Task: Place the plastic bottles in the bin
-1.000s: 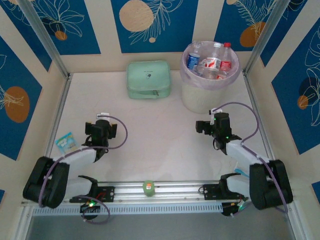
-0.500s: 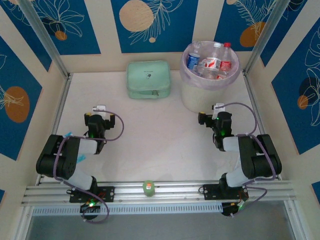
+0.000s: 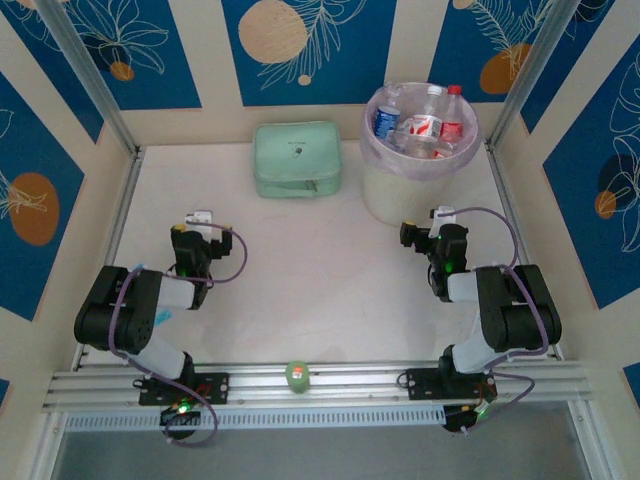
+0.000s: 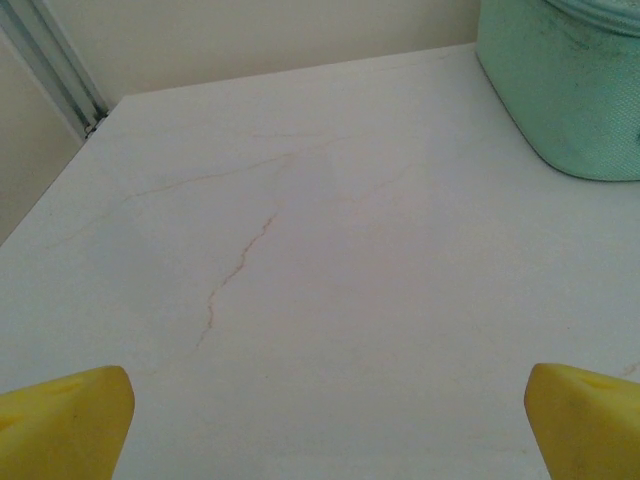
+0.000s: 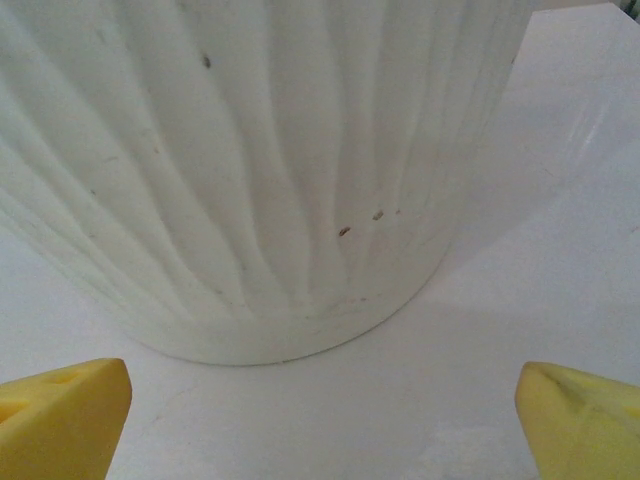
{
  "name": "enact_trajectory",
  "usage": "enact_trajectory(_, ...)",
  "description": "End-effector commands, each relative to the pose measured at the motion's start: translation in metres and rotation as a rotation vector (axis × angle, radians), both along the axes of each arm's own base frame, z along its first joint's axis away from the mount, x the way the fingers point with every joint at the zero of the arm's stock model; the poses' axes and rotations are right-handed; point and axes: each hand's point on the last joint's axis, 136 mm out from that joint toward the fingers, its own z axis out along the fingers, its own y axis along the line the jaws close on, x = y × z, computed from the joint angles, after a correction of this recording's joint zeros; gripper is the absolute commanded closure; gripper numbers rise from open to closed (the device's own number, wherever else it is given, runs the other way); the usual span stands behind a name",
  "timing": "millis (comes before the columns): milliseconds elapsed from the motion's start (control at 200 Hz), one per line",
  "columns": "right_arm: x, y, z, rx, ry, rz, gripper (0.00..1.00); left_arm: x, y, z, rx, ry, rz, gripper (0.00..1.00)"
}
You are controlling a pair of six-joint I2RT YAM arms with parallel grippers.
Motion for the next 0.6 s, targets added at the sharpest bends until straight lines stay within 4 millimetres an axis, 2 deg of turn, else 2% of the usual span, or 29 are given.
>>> enact_trajectory(0,0.0069,-0.0018,0.0101,0.001,-0.031,-0.019,0.01,0.0005,0.0015,0.0016,-0.021,-0.020,-0.001,0.00)
enact_trajectory(595,0.0076,-0.0027,0.0090,0.009,-0.022,-0.017,0.01,0.0008,0.0014,0.0020,-0.022,-0.021,-0.001,0.00)
